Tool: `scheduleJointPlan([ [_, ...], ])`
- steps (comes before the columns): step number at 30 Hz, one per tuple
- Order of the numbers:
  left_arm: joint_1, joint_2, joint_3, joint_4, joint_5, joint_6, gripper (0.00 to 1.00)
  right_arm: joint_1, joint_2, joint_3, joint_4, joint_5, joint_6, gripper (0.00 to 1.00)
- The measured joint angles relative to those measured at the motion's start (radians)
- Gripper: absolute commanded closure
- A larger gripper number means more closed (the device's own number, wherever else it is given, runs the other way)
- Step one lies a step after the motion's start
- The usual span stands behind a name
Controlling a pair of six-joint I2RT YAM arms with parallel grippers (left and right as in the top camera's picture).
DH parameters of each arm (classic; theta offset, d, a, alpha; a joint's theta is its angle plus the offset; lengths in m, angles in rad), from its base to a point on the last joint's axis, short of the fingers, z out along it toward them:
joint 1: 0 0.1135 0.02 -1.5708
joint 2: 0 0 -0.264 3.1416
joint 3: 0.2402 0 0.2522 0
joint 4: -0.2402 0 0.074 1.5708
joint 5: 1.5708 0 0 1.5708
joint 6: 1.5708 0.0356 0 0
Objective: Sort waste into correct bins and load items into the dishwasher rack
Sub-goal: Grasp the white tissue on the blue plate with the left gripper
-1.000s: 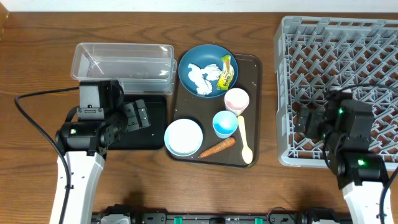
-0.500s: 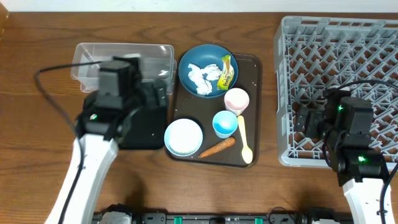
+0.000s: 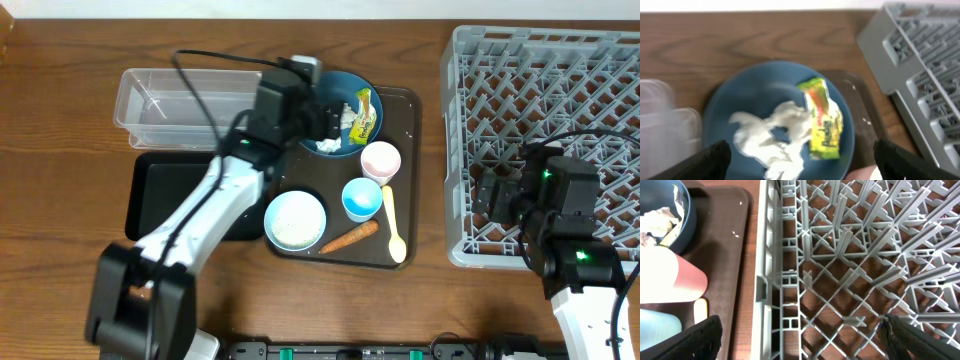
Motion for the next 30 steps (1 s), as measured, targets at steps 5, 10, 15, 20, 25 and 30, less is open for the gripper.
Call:
scheduleJointPlan([
  [5,-0.041,0.105,0.0,0.112,0.0,0.0,0.11,0.0,0.0,0.0,-0.011,0.0,0.0,0.01],
  [10,-0.055,0.179,0.005,0.101,-0.001,-0.004,0.2,0.0,0.0,0.0,-0.013,0.0,0.0,0.01],
  [15,-0.055,0.24,0.121,-0.117,-0.002,0.019,0.2,0.0,0.0,0.0,-0.014,0.0,0.0,0.01],
  [20,-0.055,0.272,0.357,-0.329,-0.009,0.068,0.19,0.0,0.0,0.001,-0.014,0.0,0.0,0.01],
  [25,-0.055,0.275,0.537,-0.451,-0.02,0.088,0.19,0.0,0.0,0.001,-0.013,0.0,0.0,0.01],
  [30,-0.058,0.328,0.561,-0.54,-0.021,0.092,0.19,0.0,0.0,0.001,-0.014,0.0,0.0,0.01],
])
